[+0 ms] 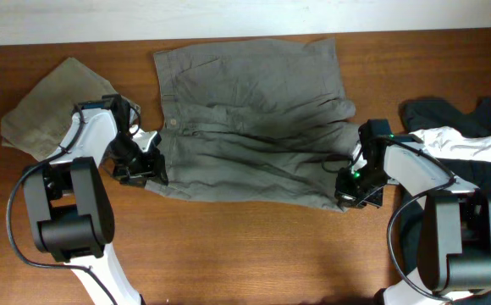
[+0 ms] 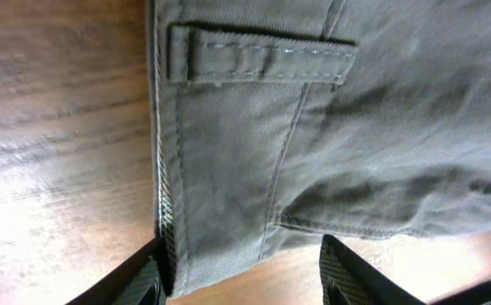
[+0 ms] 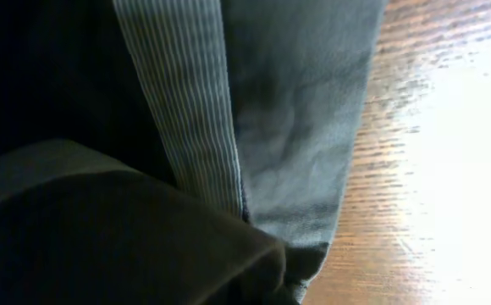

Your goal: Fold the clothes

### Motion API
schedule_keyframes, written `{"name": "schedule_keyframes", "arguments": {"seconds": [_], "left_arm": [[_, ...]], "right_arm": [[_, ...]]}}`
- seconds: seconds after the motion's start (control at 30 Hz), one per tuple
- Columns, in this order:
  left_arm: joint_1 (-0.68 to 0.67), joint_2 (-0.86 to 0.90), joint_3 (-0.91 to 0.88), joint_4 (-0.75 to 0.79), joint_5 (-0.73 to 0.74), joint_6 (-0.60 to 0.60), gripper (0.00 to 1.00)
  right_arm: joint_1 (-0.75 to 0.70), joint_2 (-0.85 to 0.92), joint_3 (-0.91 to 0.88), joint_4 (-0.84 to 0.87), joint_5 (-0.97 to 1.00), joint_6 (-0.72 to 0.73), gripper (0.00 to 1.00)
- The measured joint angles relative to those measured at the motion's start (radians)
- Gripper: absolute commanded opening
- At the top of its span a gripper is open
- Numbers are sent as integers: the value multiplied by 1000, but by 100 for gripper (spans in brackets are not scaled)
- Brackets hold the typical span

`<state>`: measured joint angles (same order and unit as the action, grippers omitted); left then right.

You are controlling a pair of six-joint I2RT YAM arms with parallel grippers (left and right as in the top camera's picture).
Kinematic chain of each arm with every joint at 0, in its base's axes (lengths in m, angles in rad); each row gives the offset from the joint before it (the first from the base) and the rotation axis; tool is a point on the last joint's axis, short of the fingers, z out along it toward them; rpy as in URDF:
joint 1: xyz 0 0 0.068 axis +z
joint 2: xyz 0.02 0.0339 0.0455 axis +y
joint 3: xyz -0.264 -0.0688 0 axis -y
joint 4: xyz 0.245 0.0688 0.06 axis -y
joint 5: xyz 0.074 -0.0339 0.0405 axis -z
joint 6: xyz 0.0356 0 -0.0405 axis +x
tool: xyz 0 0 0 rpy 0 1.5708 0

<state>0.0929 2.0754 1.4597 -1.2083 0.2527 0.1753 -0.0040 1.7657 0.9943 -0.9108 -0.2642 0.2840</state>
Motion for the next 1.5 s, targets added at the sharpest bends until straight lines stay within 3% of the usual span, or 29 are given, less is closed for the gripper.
{"name": "schedule_keyframes", "arguments": {"seconds": [0.2,0.37,0.43,0.5,0.6,0.73,0.93,1.0,1.07,1.13,1.23,1.33,1.4,1.5], "left_arm": [[71,0,9,-106,1,0,57],[62,0,-15,-26,35,4,50],[47,0,-71,14,50,10,36],[37,-8,-122,63,90,29,14],[37,-13,-160,92,118,48,1],[37,-13,-158,90,119,53,0],[37,-13,-140,76,118,53,0],[37,-13,-139,76,118,53,0],[37,-13,-139,75,118,53,0],[37,-13,-139,76,118,53,0],[37,-13,-127,54,118,53,1],[37,-19,-47,-44,118,53,1],[37,-53,20,-109,108,53,1],[37,-240,122,-163,88,53,0]], "right_arm": [[-43,0,0,-23,-13,0,4],[-50,0,0,-27,-18,0,4],[-50,0,0,-27,-18,0,4],[-50,0,0,-27,-18,0,8],[-54,0,0,-27,-14,-7,24],[-133,0,2,-89,-18,-24,38],[-153,0,2,-103,-71,-94,40],[-128,0,-13,-56,-78,-101,39],[-118,0,-51,-8,-79,-92,30],[-119,-15,-75,23,-66,-66,4],[-119,-17,-81,13,-52,-50,4],[-119,-69,-33,-130,-33,-57,4],[-119,-209,83,-241,-25,-57,4],[-119,-391,304,-381,-13,-51,4]]}}
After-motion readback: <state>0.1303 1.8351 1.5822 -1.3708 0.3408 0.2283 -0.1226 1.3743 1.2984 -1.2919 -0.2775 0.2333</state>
